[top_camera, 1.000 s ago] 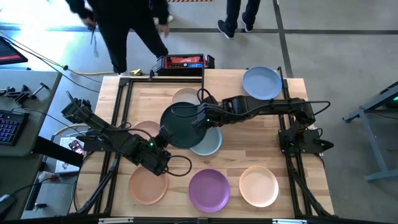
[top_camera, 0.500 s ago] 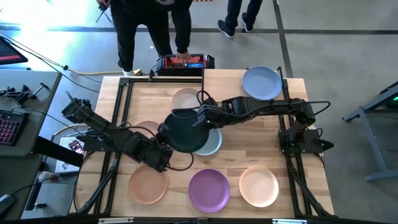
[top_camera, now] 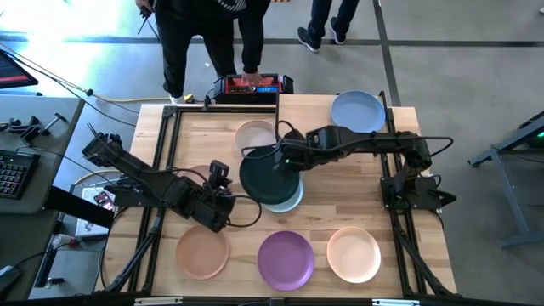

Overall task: Place and stack plates onto a shelf
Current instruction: Stack the green plate on top of the blue plate on the shelf

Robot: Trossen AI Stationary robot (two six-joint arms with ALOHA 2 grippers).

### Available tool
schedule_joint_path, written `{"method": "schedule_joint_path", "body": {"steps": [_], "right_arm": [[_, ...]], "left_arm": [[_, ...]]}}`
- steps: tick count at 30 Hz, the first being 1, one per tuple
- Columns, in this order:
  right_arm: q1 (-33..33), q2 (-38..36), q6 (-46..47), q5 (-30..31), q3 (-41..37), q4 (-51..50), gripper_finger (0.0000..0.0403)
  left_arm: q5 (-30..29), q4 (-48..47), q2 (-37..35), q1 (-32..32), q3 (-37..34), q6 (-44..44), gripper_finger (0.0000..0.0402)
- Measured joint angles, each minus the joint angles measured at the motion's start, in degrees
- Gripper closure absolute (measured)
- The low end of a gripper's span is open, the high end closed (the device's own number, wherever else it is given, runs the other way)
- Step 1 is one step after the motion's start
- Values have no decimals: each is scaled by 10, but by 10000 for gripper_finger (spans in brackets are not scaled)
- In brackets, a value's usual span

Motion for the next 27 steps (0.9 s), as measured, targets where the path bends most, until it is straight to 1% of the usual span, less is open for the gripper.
{"method": "schedule_joint_path", "body": {"steps": [6,13,17,22,27], "right_arm": [[-39,-32,-43,-1,0,-26,403],[-109,-75,-102,-1,0,-63,403],[-159,-94,-143,-14,0,-76,403],[-228,-106,-196,-27,0,-79,403],[-294,-106,-254,-66,0,-75,403]], "left_arm": [[-54,-5,-29,16,0,-35,280],[-105,-19,-78,56,0,-85,280],[-118,-18,-110,88,0,-100,280],[-119,-18,-147,131,0,-110,280],[-117,-18,-174,171,0,-110,280]]}}
